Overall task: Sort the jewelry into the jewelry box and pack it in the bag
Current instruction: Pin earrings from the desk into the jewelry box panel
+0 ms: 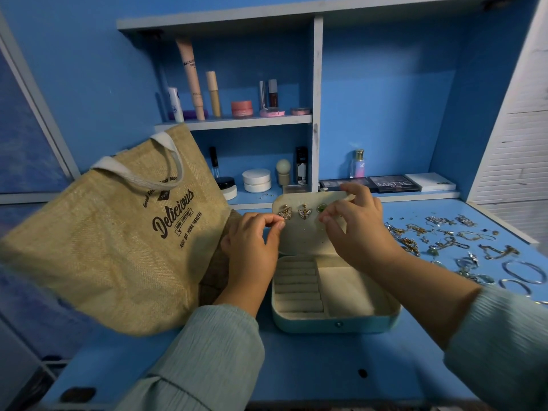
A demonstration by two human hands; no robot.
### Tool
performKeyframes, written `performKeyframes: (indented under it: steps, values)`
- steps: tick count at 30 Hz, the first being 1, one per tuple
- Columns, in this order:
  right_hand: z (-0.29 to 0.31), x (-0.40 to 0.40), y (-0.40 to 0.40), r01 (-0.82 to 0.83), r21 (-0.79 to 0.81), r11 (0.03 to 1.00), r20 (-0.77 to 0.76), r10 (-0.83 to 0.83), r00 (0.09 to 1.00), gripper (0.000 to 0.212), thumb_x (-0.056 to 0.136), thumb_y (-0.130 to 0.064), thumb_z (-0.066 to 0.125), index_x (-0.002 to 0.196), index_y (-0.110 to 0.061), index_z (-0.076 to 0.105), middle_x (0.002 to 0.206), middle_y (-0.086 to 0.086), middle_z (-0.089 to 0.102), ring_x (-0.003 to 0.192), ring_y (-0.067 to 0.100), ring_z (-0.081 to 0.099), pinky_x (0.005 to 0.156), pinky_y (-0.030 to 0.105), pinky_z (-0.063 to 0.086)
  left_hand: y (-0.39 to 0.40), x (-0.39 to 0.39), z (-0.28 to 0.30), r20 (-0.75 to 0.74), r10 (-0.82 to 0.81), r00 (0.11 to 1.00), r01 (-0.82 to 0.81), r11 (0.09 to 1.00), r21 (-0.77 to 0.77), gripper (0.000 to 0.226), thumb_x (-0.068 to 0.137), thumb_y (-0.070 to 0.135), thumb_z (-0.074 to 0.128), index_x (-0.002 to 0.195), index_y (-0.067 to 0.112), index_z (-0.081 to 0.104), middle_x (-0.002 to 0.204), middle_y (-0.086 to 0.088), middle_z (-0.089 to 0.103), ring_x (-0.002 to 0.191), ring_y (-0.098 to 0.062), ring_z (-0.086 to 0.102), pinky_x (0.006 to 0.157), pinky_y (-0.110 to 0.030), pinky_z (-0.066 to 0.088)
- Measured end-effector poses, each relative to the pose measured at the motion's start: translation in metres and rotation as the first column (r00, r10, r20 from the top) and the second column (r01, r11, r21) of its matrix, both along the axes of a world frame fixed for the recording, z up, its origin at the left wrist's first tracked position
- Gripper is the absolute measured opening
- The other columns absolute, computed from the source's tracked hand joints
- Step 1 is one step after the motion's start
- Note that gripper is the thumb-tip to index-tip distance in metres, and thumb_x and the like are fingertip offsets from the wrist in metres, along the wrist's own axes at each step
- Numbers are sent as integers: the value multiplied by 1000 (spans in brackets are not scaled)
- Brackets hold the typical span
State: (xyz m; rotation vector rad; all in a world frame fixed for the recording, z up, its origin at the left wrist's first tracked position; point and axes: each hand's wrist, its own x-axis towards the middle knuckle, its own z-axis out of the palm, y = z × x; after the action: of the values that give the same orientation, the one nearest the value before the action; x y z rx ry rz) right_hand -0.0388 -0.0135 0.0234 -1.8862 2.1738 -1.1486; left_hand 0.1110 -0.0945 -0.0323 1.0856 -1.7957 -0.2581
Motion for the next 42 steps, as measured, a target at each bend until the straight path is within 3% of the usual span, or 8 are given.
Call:
performKeyframes:
  steps: [15, 22, 26, 30, 33, 42]
  values:
    - [-2, -1, 0, -5, -13, 1000, -10, 5, 1000, 20, 94, -22, 47, 102, -16, 65, 145, 2, 24, 131, 25, 18, 106, 35, 22, 6, -2, 1, 49, 54, 997, -53, 998, -24, 21, 86, 42, 49, 85, 25, 62, 94, 8, 60, 97, -20, 55, 88, -53, 41]
    - [-2, 0, -1, -5, -17, 1000, -6, 5, 1000, 20, 95, -23, 47, 102, -15, 64, 145, 0, 24, 131, 24, 18, 106, 36, 23, 4, -2, 0, 44, 61, 997, -58, 997, -59, 39, 83, 55, 34, 85, 26, 61, 93, 9, 60, 95, -20, 56, 87, -52, 43]
    - [-2, 0, -1, -3, -18, 1000, -1, 3, 1000, 21, 95, -23, 47, 102, -15, 65, 145, 0, 24, 132, 24, 18, 107, 36, 23, 4, -3, 0, 61, 65, 996, -62, 997, -50, 28, 86, 47, 45, 86, 25, 62, 94, 6, 61, 96, -21, 56, 88, -53, 42]
    - [-2, 0, -1, 3, -22, 1000, 1, -3, 1000, 21, 95, -24, 47, 103, -15, 64, 145, 0, 24, 132, 24, 17, 107, 36, 23, 7, -5, 2, 67, 83, 994, -80, 996, -39, 32, 86, 48, 42, 86, 24, 63, 93, 7, 61, 96, -21, 55, 89, -53, 41]
    - [-2, 1, -1, 1, -16, 1000, 1, -1, 1000, 21, 95, -24, 47, 103, -15, 64, 145, 0, 23, 132, 23, 17, 108, 37, 23, 9, -5, 3, 67, 96, 993, -94, 995, -32, 19, 87, 38, 53, 86, 22, 64, 94, 5, 61, 97, -21, 55, 89, -53, 40]
    - [-3, 0, -1, 3, -28, 1000, -12, -3, 1000, 21, 94, -23, 48, 104, -14, 64, 145, 1, 24, 131, 25, 19, 106, 35, 23, 9, -7, 5, 52, 84, 995, -84, 996, 13, 19, 87, 39, 52, 86, 24, 63, 96, 6, 61, 99, -19, 54, 93, -52, 38]
